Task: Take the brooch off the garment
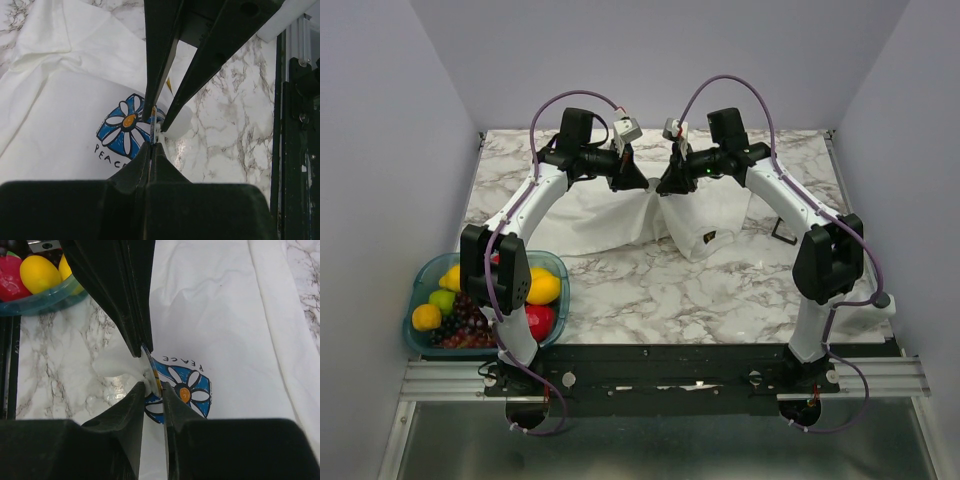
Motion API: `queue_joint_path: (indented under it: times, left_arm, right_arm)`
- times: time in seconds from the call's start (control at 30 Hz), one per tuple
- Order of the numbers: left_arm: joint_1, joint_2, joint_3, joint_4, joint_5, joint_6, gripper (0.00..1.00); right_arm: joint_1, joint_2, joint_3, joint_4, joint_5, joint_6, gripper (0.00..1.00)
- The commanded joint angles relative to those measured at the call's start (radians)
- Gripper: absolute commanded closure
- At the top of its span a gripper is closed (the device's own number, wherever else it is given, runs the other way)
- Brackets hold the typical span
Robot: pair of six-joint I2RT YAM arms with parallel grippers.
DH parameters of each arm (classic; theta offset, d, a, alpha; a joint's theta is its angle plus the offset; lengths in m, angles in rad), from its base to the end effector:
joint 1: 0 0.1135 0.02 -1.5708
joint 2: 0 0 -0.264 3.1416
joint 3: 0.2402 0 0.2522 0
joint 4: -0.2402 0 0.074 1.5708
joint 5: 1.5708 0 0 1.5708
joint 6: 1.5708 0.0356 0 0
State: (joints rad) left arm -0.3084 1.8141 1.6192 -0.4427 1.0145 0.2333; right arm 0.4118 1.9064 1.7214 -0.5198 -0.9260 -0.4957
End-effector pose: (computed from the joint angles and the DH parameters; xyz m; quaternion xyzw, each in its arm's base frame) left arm 0.3816 -0.1533 0.3259 0.4194 0.6937 -0.4483 0.3766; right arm 0.3840 0.1988 0.3149 -0.5244 0.6478 0.3893 0.3921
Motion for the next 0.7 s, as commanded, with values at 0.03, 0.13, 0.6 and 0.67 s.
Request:
queue_joint_path:
  times: [0.03,0.13,0.6,0.67]
  left_arm:
    - [0.005,-0.006,0.01,0.032,0.053,-0.012,1.0]
    - [0.005,-0.001,0.011,0.033,0.056,-0.017,1.0]
    - [0.005,0.001,0.011,0.035,0.059,-0.018,1.0]
    - [0.005,-0.001,0.008,0.041,0.061,-0.026,1.0]
  right_arm:
    - [0.007,0.003,0.026,0.012,0.001,0.002,0.74]
    - [0.005,0.003,0.029,0.012,-0.007,0.002,0.77]
    - [0.007,0.003,0.026,0.014,-0.017,0.04,0.68]
    - [0.007,0.005,0.024,0.017,-0.014,0.046,0.7]
